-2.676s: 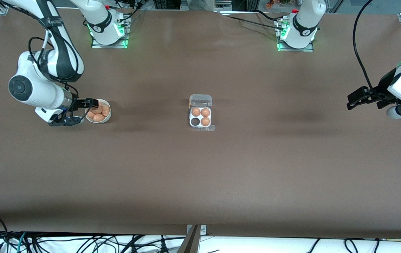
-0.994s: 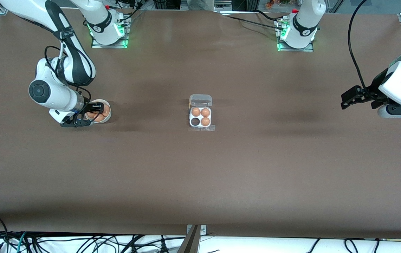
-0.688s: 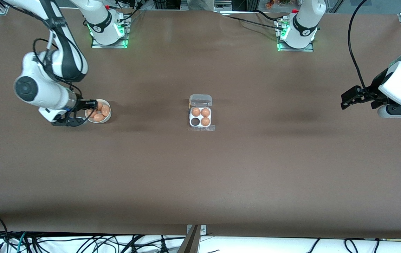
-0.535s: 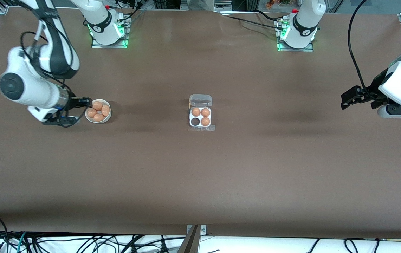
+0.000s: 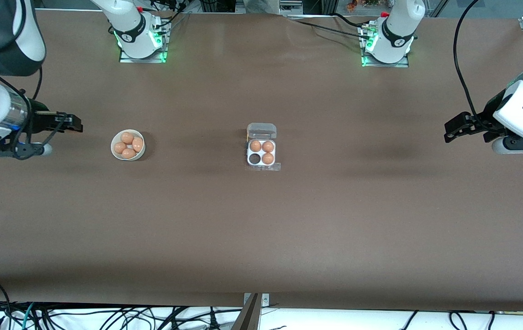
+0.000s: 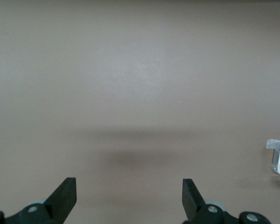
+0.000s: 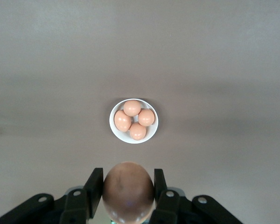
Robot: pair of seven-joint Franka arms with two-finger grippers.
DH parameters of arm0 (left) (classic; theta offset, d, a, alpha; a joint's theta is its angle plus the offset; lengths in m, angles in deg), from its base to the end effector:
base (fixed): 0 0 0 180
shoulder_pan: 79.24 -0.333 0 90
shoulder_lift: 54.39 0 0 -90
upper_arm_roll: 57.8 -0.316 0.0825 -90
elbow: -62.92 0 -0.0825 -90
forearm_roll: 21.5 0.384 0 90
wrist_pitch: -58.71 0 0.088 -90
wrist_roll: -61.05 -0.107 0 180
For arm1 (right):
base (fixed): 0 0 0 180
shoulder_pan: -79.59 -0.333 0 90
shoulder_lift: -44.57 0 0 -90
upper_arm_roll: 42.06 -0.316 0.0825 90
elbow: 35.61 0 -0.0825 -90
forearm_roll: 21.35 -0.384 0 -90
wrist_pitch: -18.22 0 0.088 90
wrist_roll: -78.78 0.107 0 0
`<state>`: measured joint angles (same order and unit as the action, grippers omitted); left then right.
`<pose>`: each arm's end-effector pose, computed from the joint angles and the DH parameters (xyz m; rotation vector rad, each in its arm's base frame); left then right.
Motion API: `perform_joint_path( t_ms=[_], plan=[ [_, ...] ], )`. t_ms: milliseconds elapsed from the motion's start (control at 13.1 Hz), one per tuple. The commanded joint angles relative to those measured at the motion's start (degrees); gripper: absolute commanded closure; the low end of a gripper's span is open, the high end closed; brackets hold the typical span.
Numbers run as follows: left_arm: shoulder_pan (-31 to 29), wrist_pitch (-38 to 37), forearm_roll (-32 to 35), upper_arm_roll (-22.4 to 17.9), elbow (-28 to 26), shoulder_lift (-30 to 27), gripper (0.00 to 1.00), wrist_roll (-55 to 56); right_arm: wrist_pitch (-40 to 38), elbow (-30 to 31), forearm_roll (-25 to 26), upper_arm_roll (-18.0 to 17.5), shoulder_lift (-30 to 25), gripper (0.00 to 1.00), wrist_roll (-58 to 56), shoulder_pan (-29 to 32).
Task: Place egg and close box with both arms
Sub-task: 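Lift the brown egg out of the bowl with the right gripper, then carry the egg to the carton and lower it into the empty cup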
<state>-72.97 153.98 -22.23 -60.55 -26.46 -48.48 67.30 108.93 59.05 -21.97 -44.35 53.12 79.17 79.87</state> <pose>0.5912 -0.0390 0.5786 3.1330 0.0761 -0.0014 0.5836 0.0204 0.5024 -3.1105 -0.0422 0.3410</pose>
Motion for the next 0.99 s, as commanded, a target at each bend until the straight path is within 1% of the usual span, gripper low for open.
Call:
perform_joint_path(
  t_ms=[0, 153, 306, 382, 459, 612, 765, 918],
  plan=[
    [0.1, -1.3, -0.2, -0.1, 1.6, 0.7, 0.0, -0.8, -1.5, -3.0, 0.1, -0.6, 2.4, 1.0, 3.1, -1.3],
    [0.1, -1.3, -0.2, -0.1, 1.6, 0.7, 0.0, -0.9, -1.4, -4.8, -0.5, -0.7, 3.9, 1.0, 7.0, -5.2],
    [0.1, -1.3, -0.2, -0.1, 1.6, 1.1, 0.0, -0.9, -1.1, -7.2, -0.7, -0.7, 7.2, 1.0, 11.2, -10.4],
    [0.1, -1.3, -0.2, -0.1, 1.6, 1.1, 0.0, -1.0, -0.5, -8.6, -1.2, -0.7, 9.1, 1.0, 13.1, -12.4],
    [0.1, -1.3, -0.2, -0.1, 1.6, 1.2, 0.0, -1.0, -0.4, -10.7, -2.8, -0.7, 11.6, 1.0, 14.8, -14.7],
    [0.1, -1.3, -0.2, -0.1, 1.7, 1.2, 0.0, -1.0, 0.3, -15.6, -4.7, -0.7, 16.8, 1.0, 19.9, -18.7],
    [-0.1, -1.2, -0.2, -0.1, 1.8, 1.2, 0.0, -1.0, 4.8, -18.8, -4.8, -0.7, 21.4, 1.0, 25.8, -23.3],
    [-0.5, -1.3, -0.2, -0.1, 1.7, 1.2, 0.0, -1.2, 10.1, -19.2, -4.8, -0.7, 24.5, 1.0, 29.6, -26.8]
  ],
)
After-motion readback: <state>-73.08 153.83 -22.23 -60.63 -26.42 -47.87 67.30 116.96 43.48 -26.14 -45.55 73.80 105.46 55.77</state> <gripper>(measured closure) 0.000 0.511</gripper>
